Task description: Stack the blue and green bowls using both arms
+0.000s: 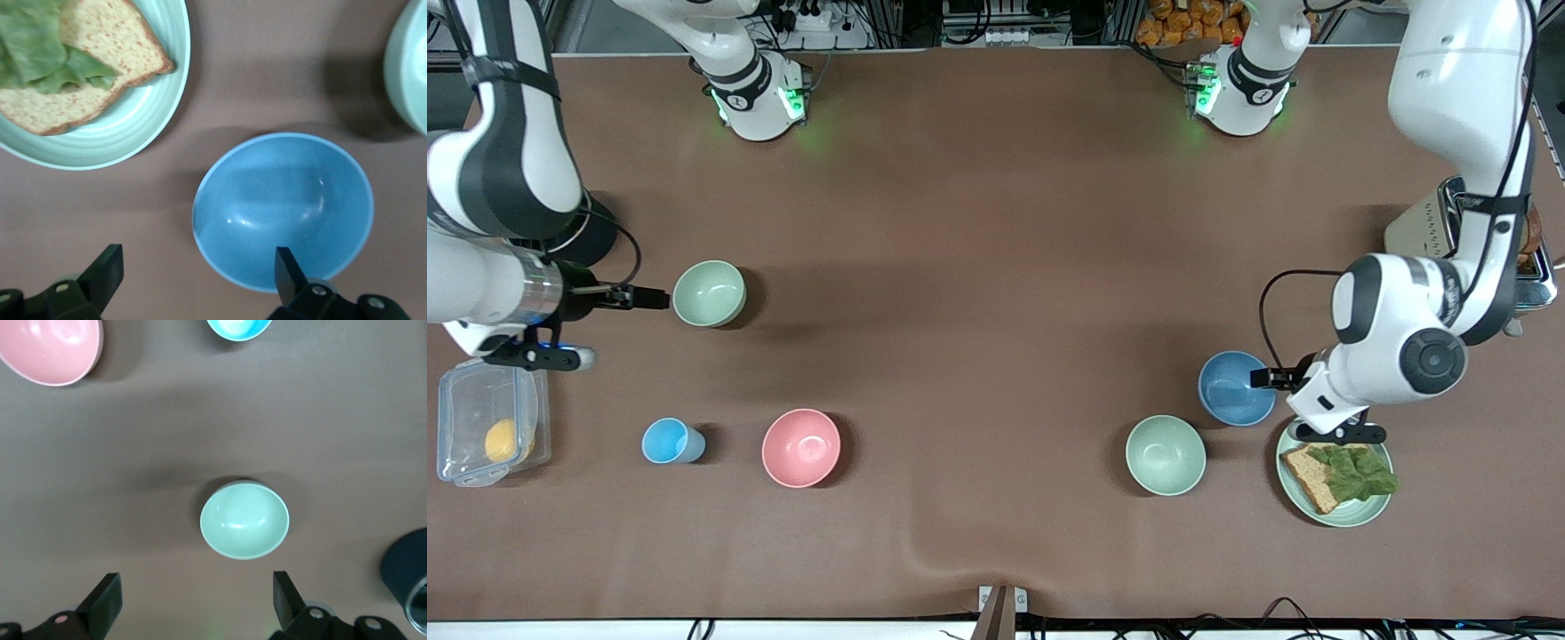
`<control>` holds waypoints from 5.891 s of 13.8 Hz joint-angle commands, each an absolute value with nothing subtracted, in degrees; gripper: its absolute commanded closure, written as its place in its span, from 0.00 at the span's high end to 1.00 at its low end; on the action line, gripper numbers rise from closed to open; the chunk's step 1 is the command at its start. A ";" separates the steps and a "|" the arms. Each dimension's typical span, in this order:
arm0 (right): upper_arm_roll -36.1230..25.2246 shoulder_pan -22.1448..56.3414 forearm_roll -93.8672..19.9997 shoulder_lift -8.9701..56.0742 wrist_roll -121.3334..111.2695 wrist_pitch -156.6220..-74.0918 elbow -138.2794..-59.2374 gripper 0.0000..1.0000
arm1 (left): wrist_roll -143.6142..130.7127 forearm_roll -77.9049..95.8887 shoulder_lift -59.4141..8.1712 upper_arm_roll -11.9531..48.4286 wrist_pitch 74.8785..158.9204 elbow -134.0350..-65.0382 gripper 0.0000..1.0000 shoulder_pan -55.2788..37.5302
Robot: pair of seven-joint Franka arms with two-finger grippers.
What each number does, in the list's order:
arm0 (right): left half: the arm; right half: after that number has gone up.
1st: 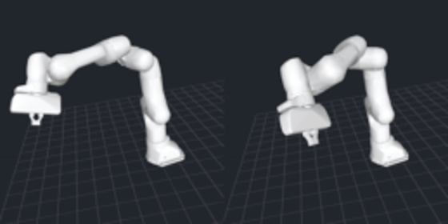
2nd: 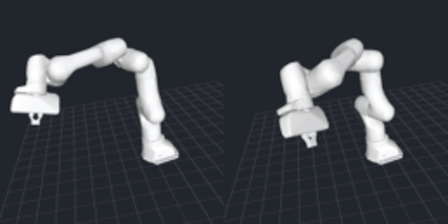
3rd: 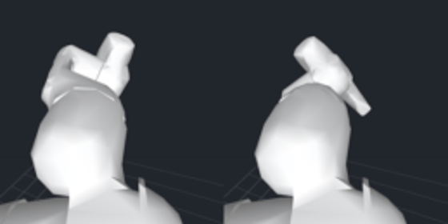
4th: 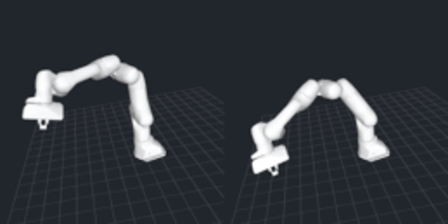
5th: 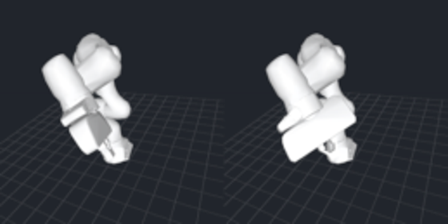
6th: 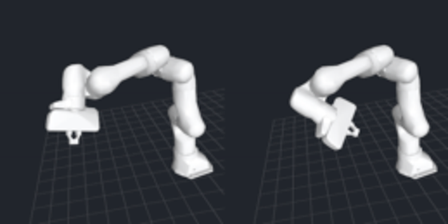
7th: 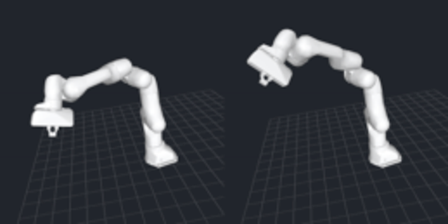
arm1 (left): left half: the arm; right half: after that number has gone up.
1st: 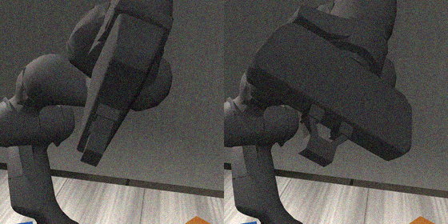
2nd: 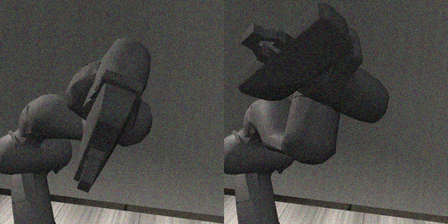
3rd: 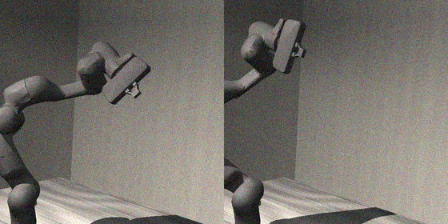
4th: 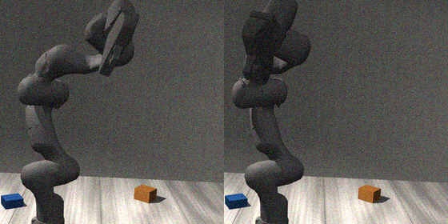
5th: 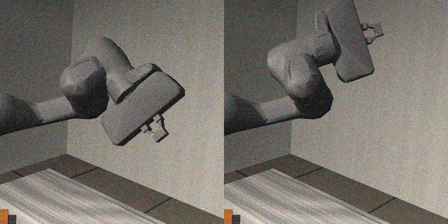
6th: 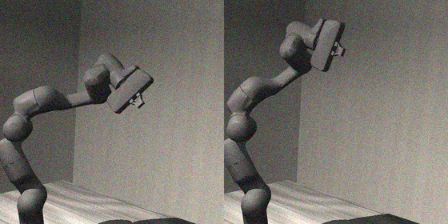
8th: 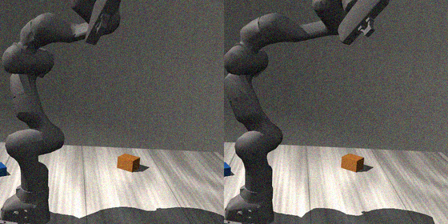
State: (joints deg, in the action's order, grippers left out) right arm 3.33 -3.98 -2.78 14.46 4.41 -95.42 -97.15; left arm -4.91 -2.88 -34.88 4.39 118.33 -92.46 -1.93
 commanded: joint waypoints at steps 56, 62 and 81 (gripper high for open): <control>4.31 43.15 -17.05 24.26 63.19 -148.45 -118.48 0.22 | -11.87 -2.29 -23.73 5.01 108.19 -92.11 0.00 -0.44; 4.13 41.14 -16.96 24.17 71.71 -136.45 -112.08 1.00 | -15.27 3.58 -24.53 11.76 107.49 -94.56 0.00 -0.88; 3.69 35.07 -61.59 30.41 68.66 -147.39 -117.68 1.00 | -45.26 8.35 -32.78 18.72 118.30 -99.32 0.00 -23.02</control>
